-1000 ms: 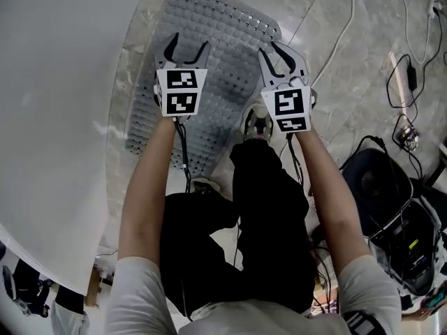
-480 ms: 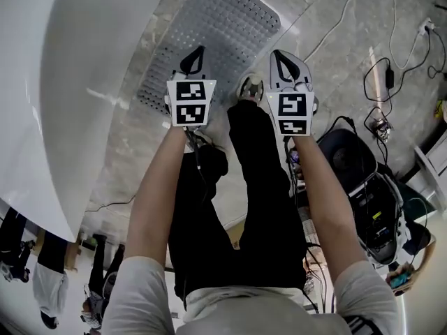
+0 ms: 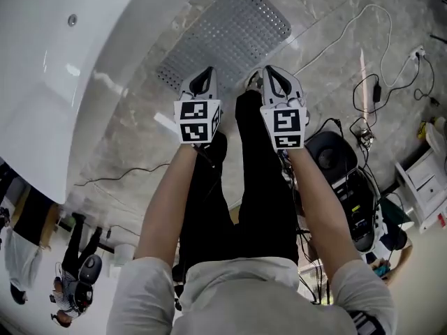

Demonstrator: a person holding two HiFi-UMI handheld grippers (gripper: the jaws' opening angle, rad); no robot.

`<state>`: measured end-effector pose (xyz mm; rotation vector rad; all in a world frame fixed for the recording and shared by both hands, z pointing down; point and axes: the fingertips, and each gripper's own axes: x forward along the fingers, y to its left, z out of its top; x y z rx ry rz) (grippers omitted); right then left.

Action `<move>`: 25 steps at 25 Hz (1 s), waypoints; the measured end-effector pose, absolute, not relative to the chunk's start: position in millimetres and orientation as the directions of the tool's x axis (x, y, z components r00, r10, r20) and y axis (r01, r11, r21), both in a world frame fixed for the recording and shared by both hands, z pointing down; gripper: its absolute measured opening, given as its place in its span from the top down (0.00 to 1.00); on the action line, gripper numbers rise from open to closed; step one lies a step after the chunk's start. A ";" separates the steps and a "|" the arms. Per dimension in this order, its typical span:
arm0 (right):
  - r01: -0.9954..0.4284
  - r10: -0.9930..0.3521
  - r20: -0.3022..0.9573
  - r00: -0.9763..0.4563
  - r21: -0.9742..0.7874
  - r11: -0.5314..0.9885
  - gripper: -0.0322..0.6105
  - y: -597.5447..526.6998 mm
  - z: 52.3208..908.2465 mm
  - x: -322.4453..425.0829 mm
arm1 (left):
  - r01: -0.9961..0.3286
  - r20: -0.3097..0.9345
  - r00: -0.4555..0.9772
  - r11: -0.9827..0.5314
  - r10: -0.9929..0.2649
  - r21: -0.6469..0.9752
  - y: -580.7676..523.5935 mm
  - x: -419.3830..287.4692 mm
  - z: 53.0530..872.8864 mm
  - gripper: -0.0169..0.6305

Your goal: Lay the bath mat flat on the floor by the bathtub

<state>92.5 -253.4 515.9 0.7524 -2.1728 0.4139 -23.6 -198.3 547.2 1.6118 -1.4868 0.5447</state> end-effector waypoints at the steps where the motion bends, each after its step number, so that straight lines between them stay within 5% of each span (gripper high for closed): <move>1: -0.629 -0.374 0.768 -0.520 -0.048 0.776 0.94 -245.3 504.6 89.2 | -0.952 0.789 0.180 0.098 -0.588 0.290 -186.4 -32.1 533.6 0.95; 7: -0.558 -0.320 0.759 -0.566 -0.068 0.827 0.94 -187.7 436.3 65.3 | -0.927 0.791 0.040 0.273 -0.611 0.258 -107.6 -67.6 452.8 0.95; 25: -0.450 -0.383 0.524 -0.761 0.000 0.893 0.94 -50.6 165.0 -15.9 | -0.944 0.546 -0.180 0.300 -0.818 0.138 31.7 -118.8 188.7 0.95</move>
